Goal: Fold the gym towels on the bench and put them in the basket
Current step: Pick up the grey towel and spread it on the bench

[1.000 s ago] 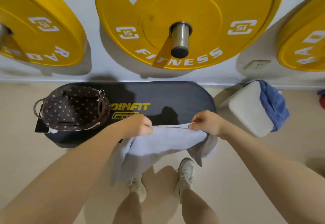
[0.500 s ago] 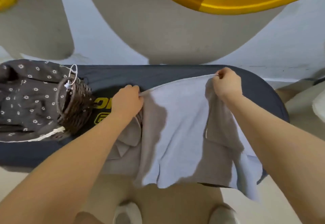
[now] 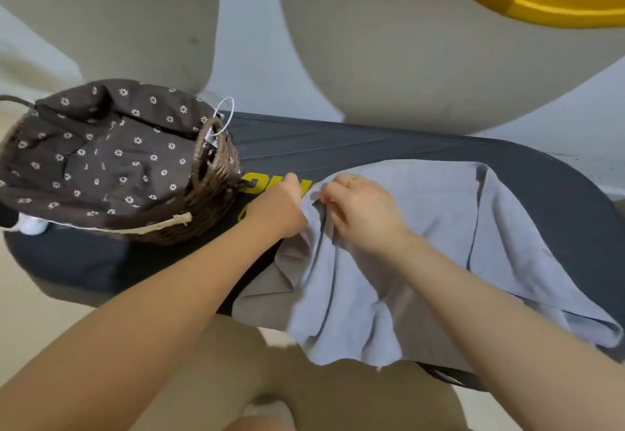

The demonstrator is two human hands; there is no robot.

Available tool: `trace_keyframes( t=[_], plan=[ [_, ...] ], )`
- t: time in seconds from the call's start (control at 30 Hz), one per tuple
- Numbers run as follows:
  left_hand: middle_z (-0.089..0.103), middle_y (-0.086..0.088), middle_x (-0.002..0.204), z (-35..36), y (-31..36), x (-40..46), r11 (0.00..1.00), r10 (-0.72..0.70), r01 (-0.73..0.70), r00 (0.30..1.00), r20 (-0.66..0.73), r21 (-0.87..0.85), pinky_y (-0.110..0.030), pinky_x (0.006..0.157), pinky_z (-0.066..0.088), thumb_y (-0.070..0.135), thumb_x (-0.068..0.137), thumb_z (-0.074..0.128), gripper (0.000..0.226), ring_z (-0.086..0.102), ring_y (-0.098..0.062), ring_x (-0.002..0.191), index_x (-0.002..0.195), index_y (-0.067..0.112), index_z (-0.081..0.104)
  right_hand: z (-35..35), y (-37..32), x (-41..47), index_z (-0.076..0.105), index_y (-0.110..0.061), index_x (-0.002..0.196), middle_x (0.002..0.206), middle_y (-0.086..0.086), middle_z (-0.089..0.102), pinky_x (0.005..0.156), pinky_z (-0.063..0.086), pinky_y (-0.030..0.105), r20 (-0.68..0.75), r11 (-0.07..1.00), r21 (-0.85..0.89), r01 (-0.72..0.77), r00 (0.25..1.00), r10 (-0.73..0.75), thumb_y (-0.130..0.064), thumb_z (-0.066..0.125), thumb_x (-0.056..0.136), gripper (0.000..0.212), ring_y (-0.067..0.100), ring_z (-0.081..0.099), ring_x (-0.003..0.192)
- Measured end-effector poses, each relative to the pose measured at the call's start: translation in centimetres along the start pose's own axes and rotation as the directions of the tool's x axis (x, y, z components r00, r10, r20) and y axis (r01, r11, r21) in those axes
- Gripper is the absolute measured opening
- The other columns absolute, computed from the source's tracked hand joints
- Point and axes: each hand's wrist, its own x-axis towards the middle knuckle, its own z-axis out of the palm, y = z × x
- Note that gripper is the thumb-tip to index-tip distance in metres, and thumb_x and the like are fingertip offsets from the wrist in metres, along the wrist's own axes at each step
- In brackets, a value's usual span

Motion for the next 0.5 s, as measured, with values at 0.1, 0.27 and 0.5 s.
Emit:
trace_keyframes(
  t=[0.1, 0.27, 0.5],
  plan=[
    [0.062, -0.022, 0.106, -0.9, -1.7, -1.3, 0.992, -0.042, 0.036, 0.998, 0.041, 0.123, -0.044, 0.079, 0.048, 0.006, 0.086, 0.046, 0.014, 0.059, -0.037, 0.098, 0.097, 0.0, 0.055, 1.5, -1.4, 1.0, 0.058, -0.014, 0.113, 0.114, 0.007, 0.054, 0.069, 0.045, 0.032, 0.161, 1.0, 0.002, -0.015, 0.987, 0.015, -0.022, 0.032, 0.084, 0.04, 0.029, 0.058, 0.098],
    [0.049, -0.014, 0.111, -4.0, -0.5, -1.3, 0.975, 0.103, -0.064, 0.979, -0.177, 0.213, -0.039, 0.078, 0.042, 0.002, 0.09, 0.039, 0.021, 0.055, -0.035, 0.103, 0.108, 0.007, 0.049, 2.1, -0.4, 2.9, 0.048, -0.016, 0.13, 0.131, 0.005, 0.052, 0.094, 0.043, 0.035, 0.178, 0.93, 0.275, -0.243, 0.964, 0.2, -0.008, 0.05, 0.087, 0.043, 0.024, 0.048, 0.122],
    [0.049, -0.016, 0.117, -9.5, 1.4, 2.2, 0.901, 0.26, -0.062, 0.869, -0.421, 0.43, -0.04, 0.062, 0.033, -0.008, 0.087, 0.036, 0.032, 0.06, -0.04, 0.098, 0.116, 0.005, 0.043, -0.7, -0.2, 8.0, 0.063, -0.005, 0.093, 0.087, 0.012, 0.07, 0.071, 0.038, 0.031, -0.208, 0.847, 0.414, -0.334, 0.871, 0.445, -0.007, 0.049, 0.089, 0.015, 0.03, 0.062, 0.087]
  ],
)
